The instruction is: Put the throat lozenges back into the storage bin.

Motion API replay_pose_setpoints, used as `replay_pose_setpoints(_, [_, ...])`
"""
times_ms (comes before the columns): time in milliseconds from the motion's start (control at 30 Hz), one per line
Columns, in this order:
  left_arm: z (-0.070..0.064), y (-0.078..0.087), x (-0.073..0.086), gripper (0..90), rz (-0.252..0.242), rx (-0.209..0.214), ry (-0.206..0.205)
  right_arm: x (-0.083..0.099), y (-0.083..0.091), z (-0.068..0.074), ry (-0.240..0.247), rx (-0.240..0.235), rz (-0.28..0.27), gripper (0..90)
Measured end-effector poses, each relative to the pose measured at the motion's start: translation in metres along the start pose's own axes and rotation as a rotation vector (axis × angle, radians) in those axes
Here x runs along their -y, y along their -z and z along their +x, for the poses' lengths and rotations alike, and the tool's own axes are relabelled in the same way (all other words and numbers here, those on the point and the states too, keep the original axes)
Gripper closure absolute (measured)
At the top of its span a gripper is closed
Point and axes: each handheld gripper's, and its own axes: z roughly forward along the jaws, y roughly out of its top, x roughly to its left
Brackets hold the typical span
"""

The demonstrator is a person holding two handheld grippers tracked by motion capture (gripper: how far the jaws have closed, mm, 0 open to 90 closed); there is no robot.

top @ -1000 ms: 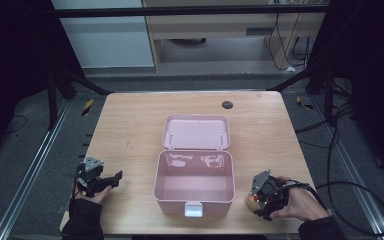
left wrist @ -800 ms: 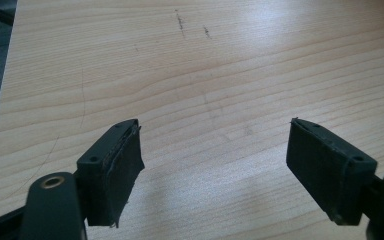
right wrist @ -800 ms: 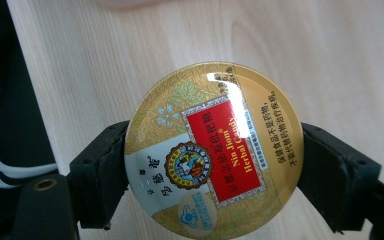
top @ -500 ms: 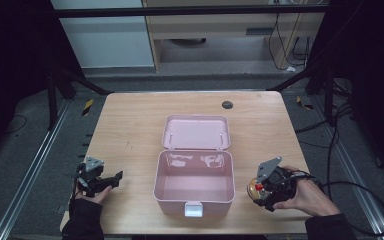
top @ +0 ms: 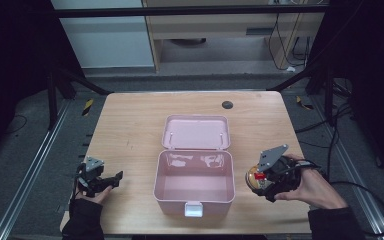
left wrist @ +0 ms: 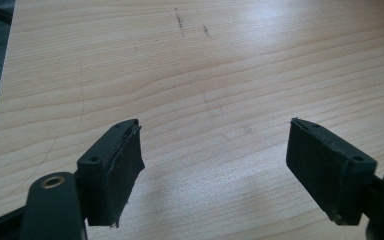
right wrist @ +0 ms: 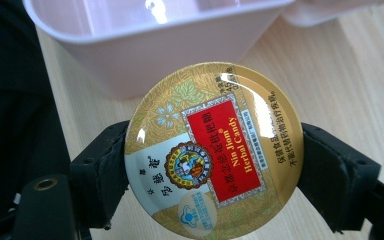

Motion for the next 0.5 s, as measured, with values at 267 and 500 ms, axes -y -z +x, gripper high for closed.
replay_pose_setpoints(267, [0.000, 0.000, 0.000, 21.2, -0.001, 0.001, 0.001, -0.015, 0.013, -0.002, 0.011, 0.018, -0.016, 20.8])
replay_pose_setpoints(500, [0.000, 0.000, 0.000, 21.3, -0.001, 0.001, 0.002, -0.028, 0.019, -0.003, 0.020, 0.024, -0.027, 20.7])
